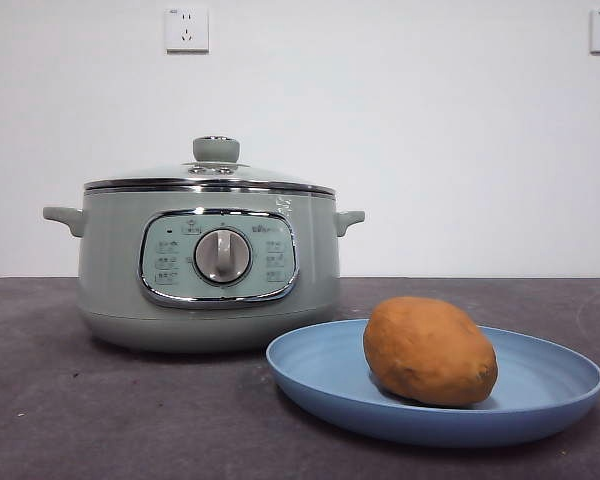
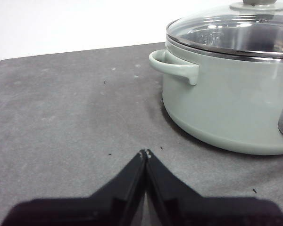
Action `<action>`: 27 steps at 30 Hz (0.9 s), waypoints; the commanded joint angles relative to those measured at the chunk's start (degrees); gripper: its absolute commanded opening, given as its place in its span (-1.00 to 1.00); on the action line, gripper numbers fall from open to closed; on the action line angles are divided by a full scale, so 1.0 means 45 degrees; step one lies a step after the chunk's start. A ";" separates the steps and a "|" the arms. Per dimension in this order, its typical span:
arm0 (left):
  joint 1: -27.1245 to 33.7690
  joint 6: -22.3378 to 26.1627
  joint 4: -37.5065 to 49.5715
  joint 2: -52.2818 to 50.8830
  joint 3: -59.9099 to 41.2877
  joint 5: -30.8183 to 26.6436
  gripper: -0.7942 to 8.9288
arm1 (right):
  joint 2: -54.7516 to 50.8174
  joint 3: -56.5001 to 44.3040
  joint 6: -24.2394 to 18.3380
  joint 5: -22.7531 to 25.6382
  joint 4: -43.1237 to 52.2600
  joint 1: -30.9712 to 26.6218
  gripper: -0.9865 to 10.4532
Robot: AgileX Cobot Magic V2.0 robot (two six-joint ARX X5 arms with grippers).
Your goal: Take the potato out from the steamer,put the potato on the plate,close the lid
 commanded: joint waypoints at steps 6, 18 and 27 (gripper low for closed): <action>0.0044 -0.0049 0.0029 -0.0024 -0.0199 0.0078 -0.84 | -0.2084 -0.4177 0.0738 0.0097 0.2837 -0.0695 -0.83; 0.0044 -0.0049 0.0029 -0.0024 -0.0199 0.0078 -0.84 | -0.3327 -0.6416 0.1035 0.0097 0.2773 -0.0699 -0.83; 0.0044 -0.0049 0.0029 -0.0024 -0.0199 0.0078 -0.84 | -0.3317 -0.6475 0.1039 0.0083 0.2040 -0.0695 -0.83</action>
